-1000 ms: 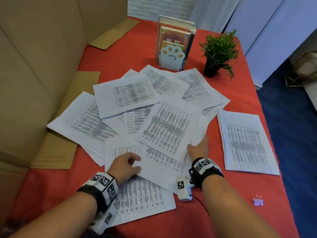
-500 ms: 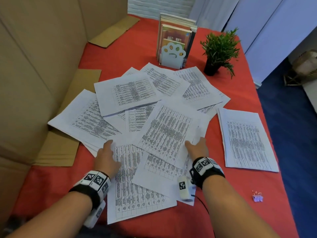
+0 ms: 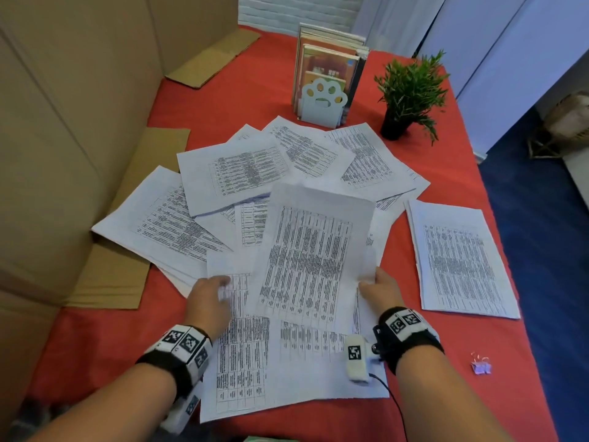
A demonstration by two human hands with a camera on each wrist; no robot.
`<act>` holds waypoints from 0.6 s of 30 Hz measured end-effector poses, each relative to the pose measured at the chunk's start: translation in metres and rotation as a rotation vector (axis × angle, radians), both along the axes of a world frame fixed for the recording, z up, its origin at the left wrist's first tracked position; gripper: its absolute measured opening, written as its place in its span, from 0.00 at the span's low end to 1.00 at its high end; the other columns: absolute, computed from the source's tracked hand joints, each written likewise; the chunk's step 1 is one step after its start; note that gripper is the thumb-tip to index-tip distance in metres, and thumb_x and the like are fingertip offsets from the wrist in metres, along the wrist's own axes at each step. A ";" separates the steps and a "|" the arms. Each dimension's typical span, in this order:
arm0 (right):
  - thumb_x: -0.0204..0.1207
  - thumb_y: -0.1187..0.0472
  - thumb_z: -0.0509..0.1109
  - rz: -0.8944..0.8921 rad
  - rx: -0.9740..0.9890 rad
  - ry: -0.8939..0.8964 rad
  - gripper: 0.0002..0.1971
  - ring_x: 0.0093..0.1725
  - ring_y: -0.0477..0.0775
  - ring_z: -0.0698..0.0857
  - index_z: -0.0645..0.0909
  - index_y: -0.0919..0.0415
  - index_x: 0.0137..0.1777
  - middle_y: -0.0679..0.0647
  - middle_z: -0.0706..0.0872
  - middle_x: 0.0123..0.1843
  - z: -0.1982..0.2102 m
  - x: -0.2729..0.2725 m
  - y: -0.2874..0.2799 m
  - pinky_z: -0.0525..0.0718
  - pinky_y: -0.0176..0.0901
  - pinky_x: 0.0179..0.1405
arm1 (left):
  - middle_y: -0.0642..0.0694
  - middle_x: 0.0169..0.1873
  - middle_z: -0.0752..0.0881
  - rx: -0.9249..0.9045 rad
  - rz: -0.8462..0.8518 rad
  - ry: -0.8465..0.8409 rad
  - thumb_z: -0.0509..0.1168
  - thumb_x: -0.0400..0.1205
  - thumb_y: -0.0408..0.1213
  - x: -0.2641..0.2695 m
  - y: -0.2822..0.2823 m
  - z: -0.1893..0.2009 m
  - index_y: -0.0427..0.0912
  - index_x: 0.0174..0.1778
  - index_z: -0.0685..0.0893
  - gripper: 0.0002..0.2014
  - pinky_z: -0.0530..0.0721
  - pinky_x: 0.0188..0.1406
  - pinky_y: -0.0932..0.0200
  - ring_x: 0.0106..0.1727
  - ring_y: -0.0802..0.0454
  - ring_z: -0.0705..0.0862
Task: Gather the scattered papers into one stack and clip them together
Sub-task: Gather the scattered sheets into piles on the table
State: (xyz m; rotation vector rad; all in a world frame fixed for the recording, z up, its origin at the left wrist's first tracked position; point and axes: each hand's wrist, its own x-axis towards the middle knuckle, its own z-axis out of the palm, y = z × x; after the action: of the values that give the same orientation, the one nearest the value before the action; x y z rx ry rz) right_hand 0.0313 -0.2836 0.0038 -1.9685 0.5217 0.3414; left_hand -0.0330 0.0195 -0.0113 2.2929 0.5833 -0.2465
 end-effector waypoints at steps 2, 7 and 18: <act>0.74 0.75 0.61 0.039 0.012 0.031 0.13 0.37 0.48 0.82 0.81 0.62 0.53 0.56 0.86 0.42 0.000 -0.004 -0.004 0.78 0.37 0.33 | 0.37 0.62 0.83 -0.068 0.052 -0.086 0.62 0.82 0.38 0.003 -0.001 0.002 0.38 0.61 0.83 0.14 0.73 0.63 0.56 0.63 0.43 0.80; 0.75 0.69 0.65 0.161 0.043 0.059 0.10 0.45 0.58 0.87 0.84 0.63 0.53 0.59 0.90 0.47 -0.010 -0.012 0.004 0.85 0.46 0.47 | 0.51 0.56 0.81 -0.248 0.138 -0.133 0.73 0.74 0.45 0.007 -0.005 0.011 0.43 0.59 0.82 0.20 0.73 0.61 0.58 0.59 0.53 0.77; 0.79 0.67 0.63 -0.052 0.019 -0.080 0.08 0.49 0.59 0.84 0.82 0.64 0.54 0.59 0.86 0.47 -0.006 0.006 -0.021 0.82 0.46 0.50 | 0.42 0.59 0.81 -0.324 0.224 -0.191 0.70 0.72 0.18 0.016 0.038 0.015 0.50 0.78 0.61 0.42 0.80 0.56 0.51 0.57 0.45 0.82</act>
State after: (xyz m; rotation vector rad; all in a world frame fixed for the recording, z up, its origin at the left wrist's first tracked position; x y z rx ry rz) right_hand 0.0370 -0.3047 -0.0019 -1.9383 0.5156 0.2337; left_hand -0.0173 0.0577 0.0039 1.8953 0.6440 -0.0103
